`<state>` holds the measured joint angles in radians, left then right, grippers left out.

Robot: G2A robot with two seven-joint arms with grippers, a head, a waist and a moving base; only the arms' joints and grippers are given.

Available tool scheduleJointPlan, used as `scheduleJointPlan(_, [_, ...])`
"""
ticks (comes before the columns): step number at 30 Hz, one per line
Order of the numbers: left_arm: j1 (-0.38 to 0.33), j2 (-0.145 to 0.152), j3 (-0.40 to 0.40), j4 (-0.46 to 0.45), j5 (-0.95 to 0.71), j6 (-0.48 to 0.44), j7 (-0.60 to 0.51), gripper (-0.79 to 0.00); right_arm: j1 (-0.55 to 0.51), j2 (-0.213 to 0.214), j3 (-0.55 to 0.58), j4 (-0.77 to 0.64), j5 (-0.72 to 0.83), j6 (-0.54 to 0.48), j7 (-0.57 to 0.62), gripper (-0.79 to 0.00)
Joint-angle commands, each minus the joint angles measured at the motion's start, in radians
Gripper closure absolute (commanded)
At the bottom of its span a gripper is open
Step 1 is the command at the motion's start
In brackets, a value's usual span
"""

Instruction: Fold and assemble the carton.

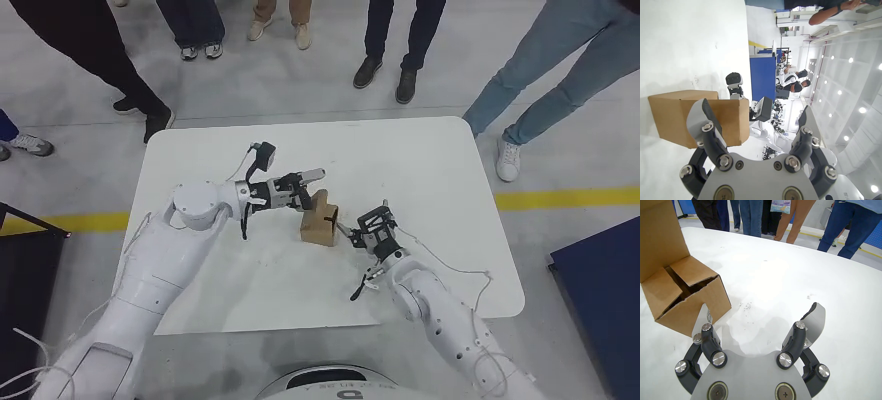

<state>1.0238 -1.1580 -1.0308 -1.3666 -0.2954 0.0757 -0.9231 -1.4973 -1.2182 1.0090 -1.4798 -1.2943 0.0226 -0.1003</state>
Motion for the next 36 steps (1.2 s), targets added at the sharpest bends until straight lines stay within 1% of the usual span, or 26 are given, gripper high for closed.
scheduleJointPlan(1, [-0.017,-0.005,0.024,0.013,0.014,0.022,-0.001,-0.785,-0.005,-0.001,0.000,-0.002,-0.004,-0.004,0.000,-0.785])
scheduleJointPlan(10, [-0.054,-0.023,0.087,0.060,0.025,0.051,-0.008,-0.785,-0.027,-0.001,0.014,-0.016,-0.010,-0.015,-0.011,-0.785])
scheduleJointPlan(15, [-0.065,-0.029,0.107,0.076,0.036,0.055,-0.007,-0.785,-0.054,0.004,0.063,-0.046,0.010,-0.003,-0.038,-0.785])
scheduleJointPlan(20, [-0.065,-0.032,0.115,0.084,0.046,0.057,-0.007,-0.785,-0.097,0.010,0.106,-0.117,0.029,-0.002,-0.059,-0.785])
scheduleJointPlan(24, [-0.063,-0.031,0.112,0.078,0.053,0.055,-0.003,-0.785,-0.112,0.011,0.117,-0.134,0.020,-0.002,-0.054,-0.785])
scheduleJointPlan(26, [-0.061,-0.030,0.111,0.073,0.058,0.056,-0.002,-0.785,-0.115,0.010,0.124,-0.134,0.018,0.031,-0.052,-0.785])
scheduleJointPlan(29, [-0.058,-0.029,0.109,0.066,0.066,0.062,-0.003,-0.785,-0.119,0.007,0.138,-0.137,0.041,0.047,-0.057,-0.785])
scheduleJointPlan(36, [-0.051,-0.028,0.108,0.057,0.075,0.069,-0.007,-0.785,-0.143,0.009,0.141,-0.159,0.022,0.008,-0.054,-0.785])
